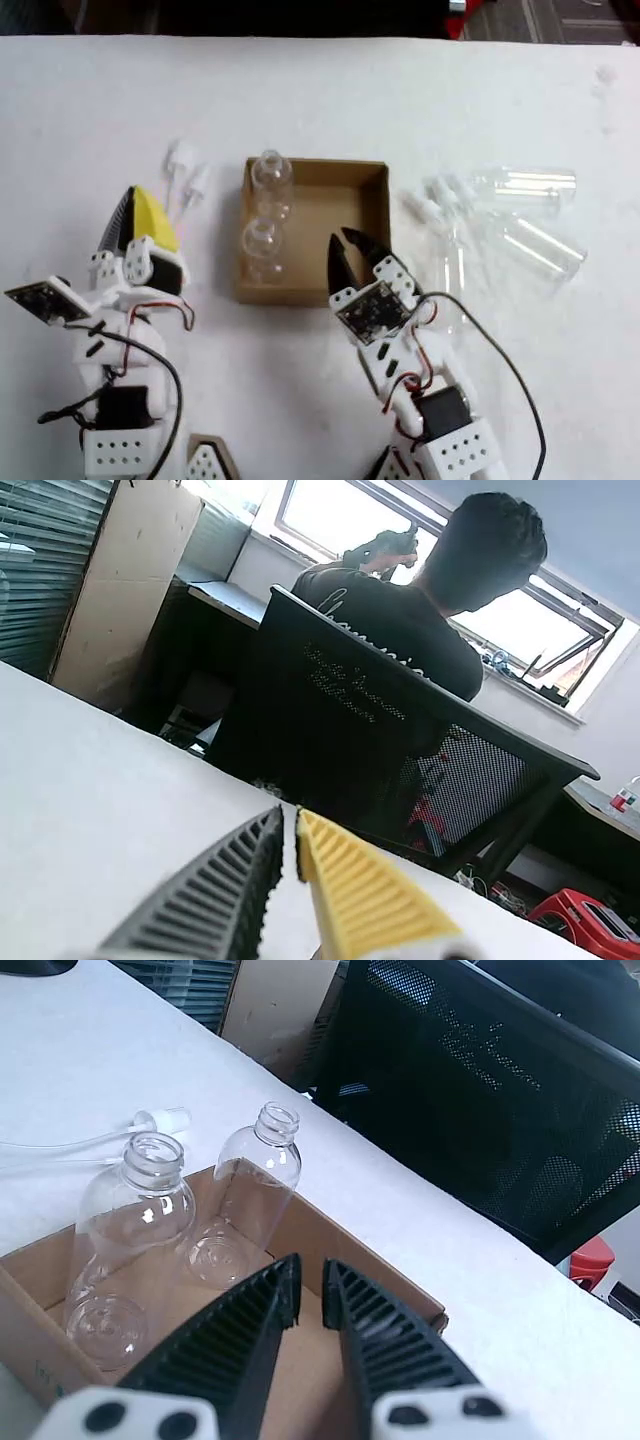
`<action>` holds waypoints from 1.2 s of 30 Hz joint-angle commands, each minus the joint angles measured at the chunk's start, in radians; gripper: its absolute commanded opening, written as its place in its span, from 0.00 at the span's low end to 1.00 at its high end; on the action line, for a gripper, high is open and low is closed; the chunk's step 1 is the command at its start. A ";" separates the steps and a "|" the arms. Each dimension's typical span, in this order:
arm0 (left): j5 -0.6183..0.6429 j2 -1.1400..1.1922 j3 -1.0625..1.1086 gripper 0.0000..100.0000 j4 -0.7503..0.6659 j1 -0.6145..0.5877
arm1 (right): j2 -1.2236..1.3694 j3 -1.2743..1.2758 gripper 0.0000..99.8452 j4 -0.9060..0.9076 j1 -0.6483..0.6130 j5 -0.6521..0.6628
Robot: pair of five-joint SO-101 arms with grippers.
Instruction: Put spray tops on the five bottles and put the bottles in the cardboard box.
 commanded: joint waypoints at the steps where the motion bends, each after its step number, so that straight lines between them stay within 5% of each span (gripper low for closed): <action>1: -0.025 -0.015 -0.017 0.02 0.000 -0.013 | -0.002 0.009 0.03 -0.030 0.010 0.008; 4: -0.031 -0.015 -0.025 0.03 0.000 -0.013 | -0.002 0.009 0.03 -0.030 0.010 0.008; 8: -0.195 -0.008 -0.081 0.02 0.026 -0.007 | -0.004 0.009 0.03 -0.030 0.012 0.008; 21: -0.414 0.059 -0.437 0.02 0.431 0.111 | -0.004 0.009 0.03 -0.030 0.012 0.008; 36: -0.489 1.138 -0.959 0.03 0.509 0.016 | -0.004 0.009 0.03 -0.030 0.010 0.008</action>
